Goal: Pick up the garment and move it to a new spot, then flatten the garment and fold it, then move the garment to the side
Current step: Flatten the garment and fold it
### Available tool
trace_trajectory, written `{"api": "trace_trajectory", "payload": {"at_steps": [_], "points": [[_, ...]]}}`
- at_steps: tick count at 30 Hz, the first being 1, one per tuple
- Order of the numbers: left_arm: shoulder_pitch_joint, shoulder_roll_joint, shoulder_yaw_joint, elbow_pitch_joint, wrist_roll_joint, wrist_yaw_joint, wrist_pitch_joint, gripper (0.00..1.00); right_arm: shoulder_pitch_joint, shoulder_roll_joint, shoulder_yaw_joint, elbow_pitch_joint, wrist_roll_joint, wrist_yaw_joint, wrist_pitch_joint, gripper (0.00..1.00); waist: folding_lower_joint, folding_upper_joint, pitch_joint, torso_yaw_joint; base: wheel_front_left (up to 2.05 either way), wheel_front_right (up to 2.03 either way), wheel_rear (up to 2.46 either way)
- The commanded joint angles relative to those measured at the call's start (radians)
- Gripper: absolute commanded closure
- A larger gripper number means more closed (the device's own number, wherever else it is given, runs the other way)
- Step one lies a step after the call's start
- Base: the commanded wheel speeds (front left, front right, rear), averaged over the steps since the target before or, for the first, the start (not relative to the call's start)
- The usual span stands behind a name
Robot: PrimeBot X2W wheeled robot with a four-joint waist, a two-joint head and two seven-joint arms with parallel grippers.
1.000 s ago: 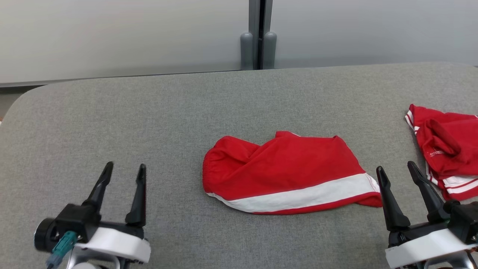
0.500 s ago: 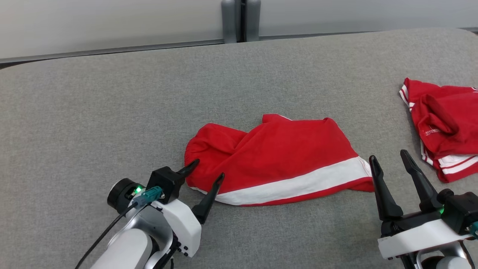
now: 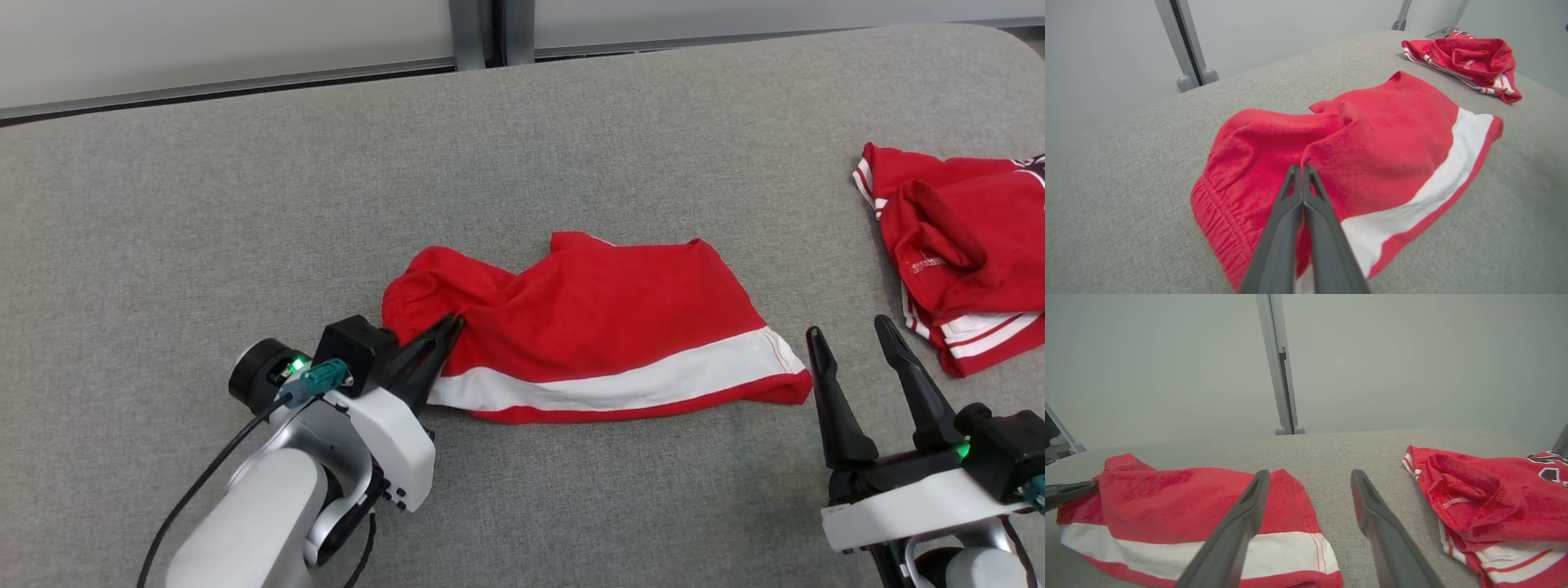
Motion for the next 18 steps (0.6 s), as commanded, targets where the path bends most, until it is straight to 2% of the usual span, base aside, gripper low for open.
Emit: {"api": "trace_trajectory", "payload": {"at_steps": [1, 7, 14, 15, 16, 18], "points": [[-0.026, 0.001, 0.009, -0.001, -0.003, 0.002, -0.002, 1.00, -0.015, 0.000, 0.002, 0.001, 0.002, 0.000, -0.008, 0.00, 0.0000, 0.0000, 0.006, -0.005, 0.00, 0.00, 0.00], [-0.084, -0.004, 0.031, 0.039, -0.013, 0.009, 0.003, 1.00, -0.040, 0.003, 0.013, 0.007, 0.007, 0.000, -0.014, 0.00, 0.0000, 0.0000, 0.035, -0.030, 0.00, 0.00, 0.00], [-0.149, -0.026, 0.024, 0.165, -0.035, -0.004, 0.008, 1.00, -0.059, 0.015, 0.019, 0.026, 0.010, 0.000, -0.032, 0.00, 0.0000, 0.0000, 0.065, -0.055, 0.00, 0.00, 0.00], [-0.163, -0.034, 0.021, 0.197, -0.036, -0.007, -0.010, 0.60, -0.064, 0.018, 0.022, 0.032, 0.011, 0.000, -0.036, 0.00, 0.0000, 0.0000, 0.068, -0.058, 0.00, 0.00, 0.00], [-0.163, -0.040, 0.021, 0.211, -0.039, -0.008, -0.019, 0.02, -0.067, 0.018, 0.022, 0.036, 0.011, 0.000, -0.037, 0.00, 0.0000, 0.0000, 0.068, -0.058, 0.00, 0.00, 0.00], [-0.163, -0.051, 0.023, 0.225, -0.038, -0.006, -0.051, 0.00, -0.068, 0.019, 0.021, 0.041, 0.011, 0.000, -0.040, 0.00, 0.0000, 0.0000, 0.067, -0.056, 0.00, 0.00, 0.00]]}}
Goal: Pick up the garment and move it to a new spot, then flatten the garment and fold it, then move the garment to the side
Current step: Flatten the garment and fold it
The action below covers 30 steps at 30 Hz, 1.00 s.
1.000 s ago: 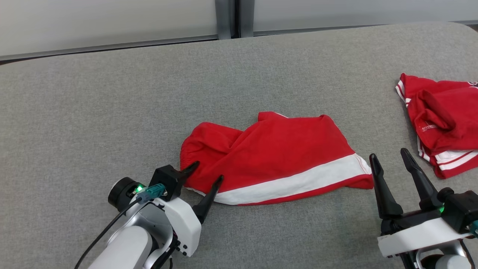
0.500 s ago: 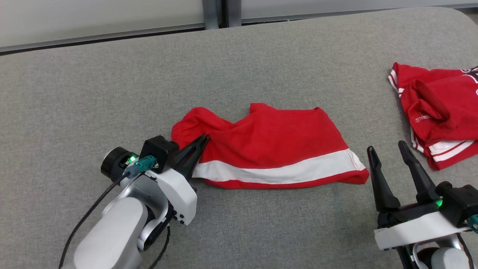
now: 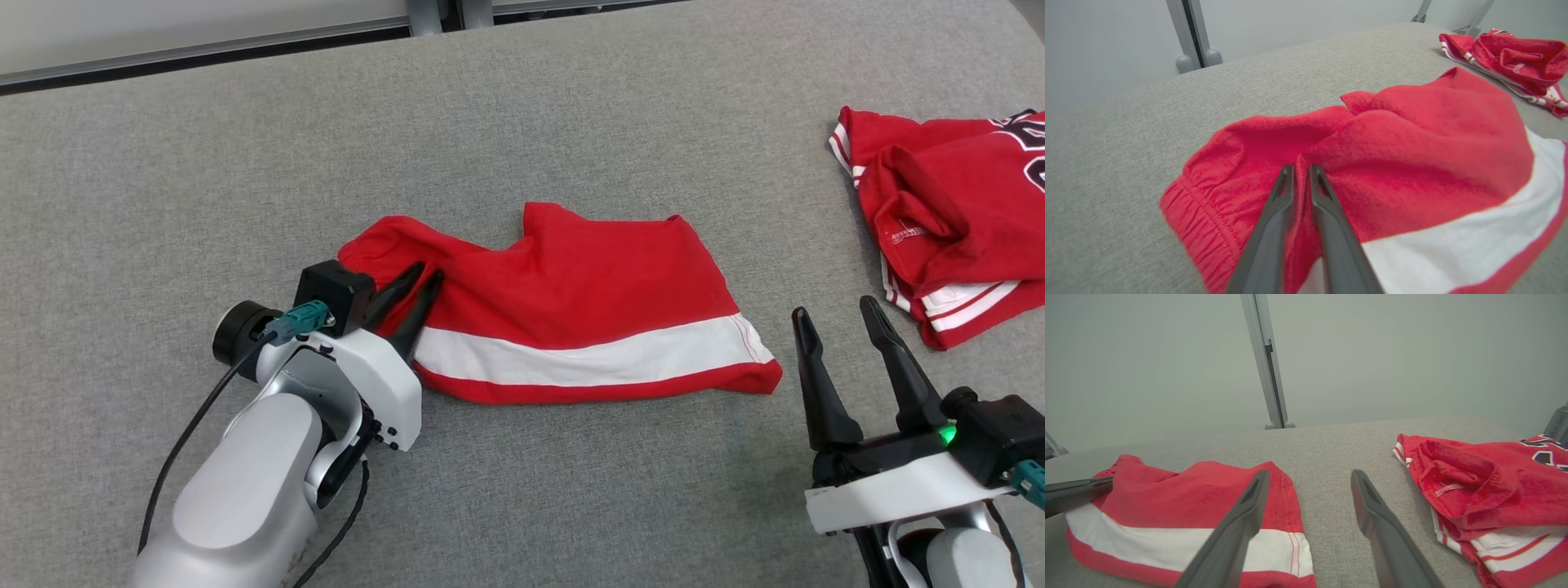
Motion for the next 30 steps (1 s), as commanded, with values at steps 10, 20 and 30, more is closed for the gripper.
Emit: {"api": "trace_trajectory", "payload": {"at_steps": [10, 20, 30], "points": [[0.079, -0.016, 0.059, -0.057, -0.026, 0.045, -0.212, 0.00, -0.001, -0.017, -0.011, 0.002, -0.004, 0.000, 0.003, 0.00, 0.0000, 0.0000, -0.056, 0.055, 0.00, 0.00, 0.00], [0.261, -0.006, 0.251, -0.269, -0.027, 0.169, -0.275, 0.00, 0.037, -0.038, -0.014, -0.020, -0.011, 0.000, 0.031, 0.00, 0.0000, 0.0000, -0.147, 0.114, 0.00, 0.00, 0.00], [0.454, 0.005, 0.398, -0.361, 0.030, 0.180, -0.275, 0.00, 0.089, -0.059, -0.020, -0.034, -0.004, 0.000, 0.065, 0.00, 0.0000, 0.0000, -0.227, 0.159, 0.00, 0.00, 0.00]]}}
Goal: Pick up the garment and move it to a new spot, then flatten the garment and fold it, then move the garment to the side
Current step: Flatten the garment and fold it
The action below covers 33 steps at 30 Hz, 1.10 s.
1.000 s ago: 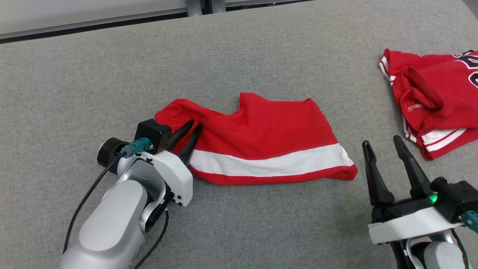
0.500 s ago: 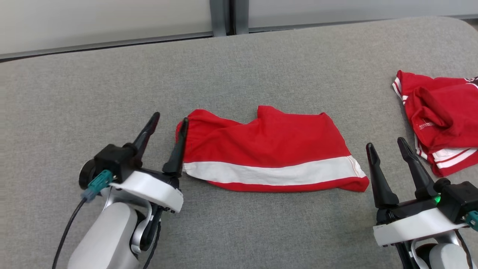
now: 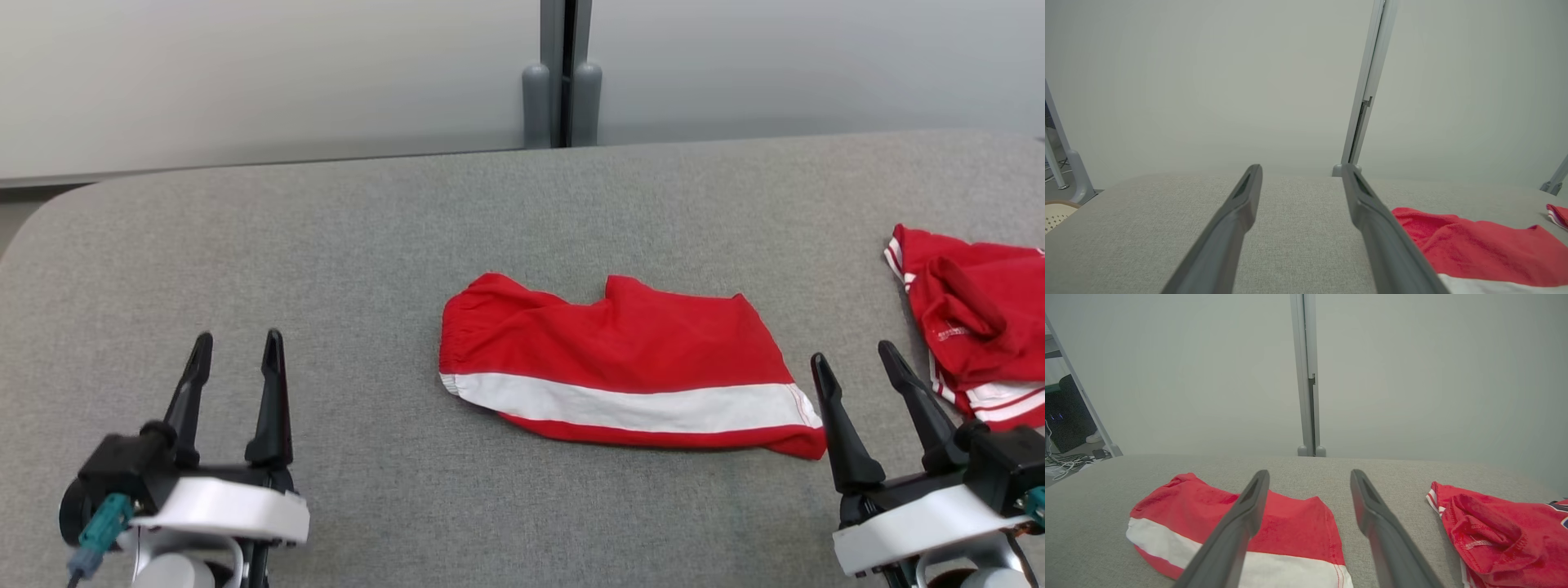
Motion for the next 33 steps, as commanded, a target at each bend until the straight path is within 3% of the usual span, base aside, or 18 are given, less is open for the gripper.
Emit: {"api": "trace_trajectory", "payload": {"at_steps": [1, 10, 25, 29, 33], "points": [[0.015, 0.004, 0.003, -0.005, 0.009, -0.002, -0.004, 0.00, 0.010, -0.007, 0.000, -0.002, 0.005, 0.000, 0.005, 0.00, 0.0000, 0.0000, -0.022, 0.010, 0.00, 0.00, 0.00], [0.103, 0.024, 0.002, -0.020, 0.040, 0.002, -0.004, 0.00, 0.059, -0.014, -0.011, -0.023, 0.007, 0.000, 0.028, 0.00, 0.0000, 0.0000, -0.065, 0.010, 0.00, 0.00, 0.00], [0.105, 0.033, -0.017, -0.060, 0.048, 0.017, 0.015, 0.00, 0.061, -0.003, -0.016, -0.047, -0.001, 0.000, 0.038, 0.00, 0.0000, 0.0000, -0.051, 0.012, 0.00, 0.00, 0.00], [0.057, 0.032, -0.045, -0.055, 0.052, 0.000, 0.044, 0.00, 0.041, -0.004, -0.014, -0.053, 0.000, 0.000, 0.036, 0.00, 0.0000, 0.0000, -0.022, 0.005, 0.00, 0.00, 0.00], [-0.015, 0.015, -0.105, -0.014, 0.034, -0.055, 0.112, 0.00, 0.023, -0.002, -0.007, -0.057, 0.000, 0.000, 0.034, 0.00, 0.0000, 0.0000, 0.021, -0.011, 0.00, 0.00, 0.00]]}}
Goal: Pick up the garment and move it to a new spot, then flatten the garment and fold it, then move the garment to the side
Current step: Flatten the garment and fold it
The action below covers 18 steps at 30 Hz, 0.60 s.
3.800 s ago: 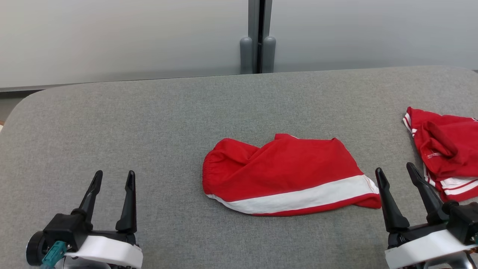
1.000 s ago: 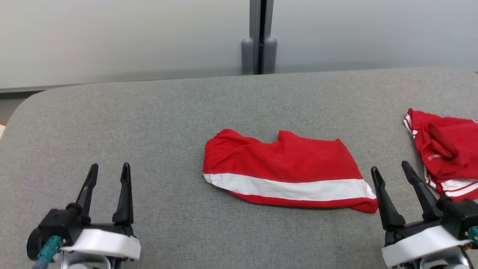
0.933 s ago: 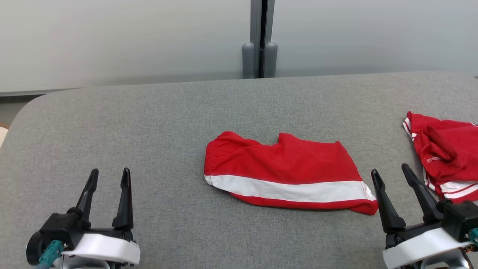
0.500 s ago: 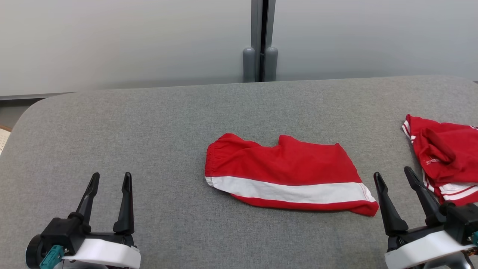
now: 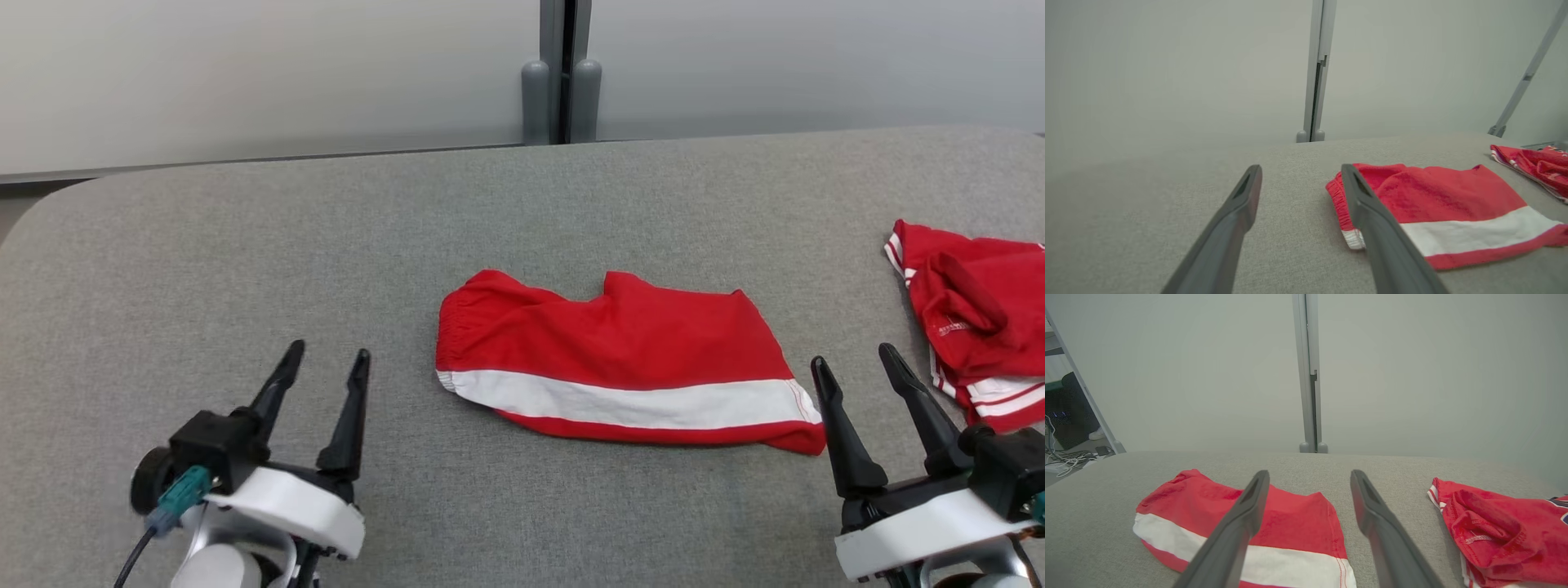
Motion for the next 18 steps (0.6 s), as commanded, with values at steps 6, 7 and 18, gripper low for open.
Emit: {"api": "trace_trajectory", "payload": {"at_steps": [6, 7, 18], "points": [[-0.129, -0.038, -0.075, 0.129, -0.048, -0.091, 0.099, 0.00, -0.037, 0.003, 0.009, 0.002, 0.000, 0.000, -0.012, 0.00, 0.0000, 0.0000, 0.080, -0.041, 0.00, 0.00, 0.00], [-0.146, -0.044, -0.086, 0.159, -0.052, -0.101, 0.113, 0.00, -0.041, 0.004, 0.011, 0.004, 0.000, 0.000, -0.014, 0.00, 0.0000, 0.0000, 0.089, -0.046, 0.00, 0.00, 0.00], [-0.263, -0.075, -0.147, 0.385, -0.110, -0.158, 0.163, 0.61, -0.072, 0.011, 0.012, 0.032, 0.007, 0.000, -0.037, 0.00, 0.0000, 0.0000, 0.132, -0.085, 0.00, 0.00, 0.00]]}}
